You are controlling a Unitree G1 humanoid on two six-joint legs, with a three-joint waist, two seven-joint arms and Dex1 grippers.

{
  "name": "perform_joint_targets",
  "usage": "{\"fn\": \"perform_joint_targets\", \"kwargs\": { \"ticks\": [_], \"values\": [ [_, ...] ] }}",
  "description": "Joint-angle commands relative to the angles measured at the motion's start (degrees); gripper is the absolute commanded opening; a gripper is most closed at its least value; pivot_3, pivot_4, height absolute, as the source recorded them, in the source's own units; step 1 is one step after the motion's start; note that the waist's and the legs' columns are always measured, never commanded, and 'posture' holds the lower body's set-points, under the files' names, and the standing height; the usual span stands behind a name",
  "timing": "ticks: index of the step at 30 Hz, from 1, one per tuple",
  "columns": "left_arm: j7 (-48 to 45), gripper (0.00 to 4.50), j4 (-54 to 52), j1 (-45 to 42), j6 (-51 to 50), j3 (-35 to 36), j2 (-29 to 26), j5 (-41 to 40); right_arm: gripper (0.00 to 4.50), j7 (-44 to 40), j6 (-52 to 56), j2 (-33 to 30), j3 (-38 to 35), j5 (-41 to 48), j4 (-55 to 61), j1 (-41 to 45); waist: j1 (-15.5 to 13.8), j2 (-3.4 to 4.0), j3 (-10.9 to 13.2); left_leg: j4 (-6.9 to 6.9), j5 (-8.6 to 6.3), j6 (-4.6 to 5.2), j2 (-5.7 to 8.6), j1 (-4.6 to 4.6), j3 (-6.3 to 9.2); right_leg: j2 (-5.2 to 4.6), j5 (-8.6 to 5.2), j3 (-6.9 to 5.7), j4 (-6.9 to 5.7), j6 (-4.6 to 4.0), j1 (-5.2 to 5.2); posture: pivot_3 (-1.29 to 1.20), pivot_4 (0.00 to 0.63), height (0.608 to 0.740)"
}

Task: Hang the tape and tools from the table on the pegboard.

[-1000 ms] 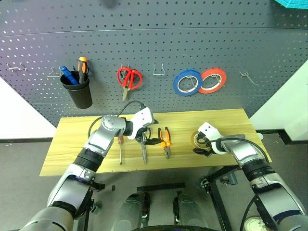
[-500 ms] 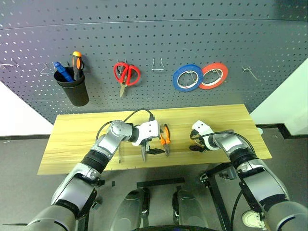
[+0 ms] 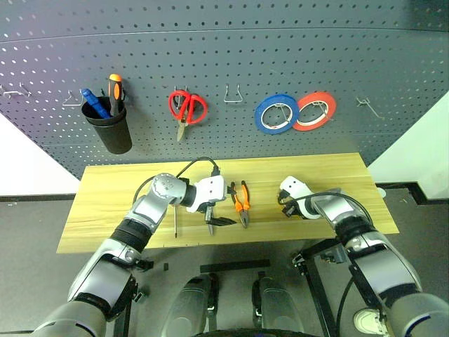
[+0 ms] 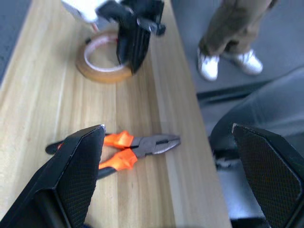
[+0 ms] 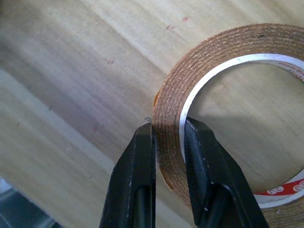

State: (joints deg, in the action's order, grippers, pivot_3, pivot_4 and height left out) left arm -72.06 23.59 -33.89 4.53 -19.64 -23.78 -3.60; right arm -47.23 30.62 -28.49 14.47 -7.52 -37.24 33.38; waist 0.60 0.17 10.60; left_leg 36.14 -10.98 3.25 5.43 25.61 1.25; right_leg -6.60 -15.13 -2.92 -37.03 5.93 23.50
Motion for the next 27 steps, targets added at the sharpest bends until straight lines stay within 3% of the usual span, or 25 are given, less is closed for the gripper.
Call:
{"fn": "perform_joint_targets", "kwargs": {
  "ticks": [1,7,11,19,27],
  "values": [
    [-5.21,4.50,-6.40,1.68,-2.53,5.75,-3.04,-8.71,0.49,-2.70,6.79,-3.99,-7.74,6.94,23.97,-6.35,0.07,0.01,0.00,0.00,0.00,-0.01,0.01,0.05,0.00,0.01,0.00,0.01,-0.01,0.00,0.06,-0.03,0.156,0.733],
    [-8.38,4.50,-17.81,3.30,-16.48,15.35,-8.22,-23.67,0.49,-1.92,12.48,-6.66,-18.33,16.42,55.28,-14.96,0.36,0.09,-0.08,0.01,0.03,-0.13,-0.03,0.06,0.01,0.07,0.01,0.01,-0.07,0.00,0.07,-0.07,0.108,0.733],
    [-2.95,4.50,-24.03,1.02,-24.33,21.28,-9.81,-29.81,0.49,0.85,14.81,-6.85,-20.84,19.38,62.37,-13.71,0.20,-0.02,-0.19,0.01,0.02,-0.13,-0.03,-0.06,0.03,0.07,0.00,-0.01,0.00,0.01,-0.06,-0.06,0.086,0.733],
    [2.73,4.50,-29.85,-4.71,-33.68,25.92,-13.90,-35.22,0.49,6.81,8.41,-10.87,-23.61,16.71,55.07,-8.07,0.03,-0.10,-0.52,0.02,0.08,-0.21,0.04,-0.06,-0.01,0.07,0.04,-0.05,0.00,0.04,-0.11,-0.05,0.048,0.733],
    [7.65,4.50,-31.08,-6.60,-32.49,23.61,-7.77,-35.28,0.49,7.36,-1.58,-18.31,-28.65,16.02,40.10,-6.16,-0.11,-0.15,-1.24,0.00,0.37,-0.47,0.07,-0.11,-0.09,0.11,0.12,-0.01,-0.02,0.10,-0.39,-0.06,0.041,0.733]
  ]
}}
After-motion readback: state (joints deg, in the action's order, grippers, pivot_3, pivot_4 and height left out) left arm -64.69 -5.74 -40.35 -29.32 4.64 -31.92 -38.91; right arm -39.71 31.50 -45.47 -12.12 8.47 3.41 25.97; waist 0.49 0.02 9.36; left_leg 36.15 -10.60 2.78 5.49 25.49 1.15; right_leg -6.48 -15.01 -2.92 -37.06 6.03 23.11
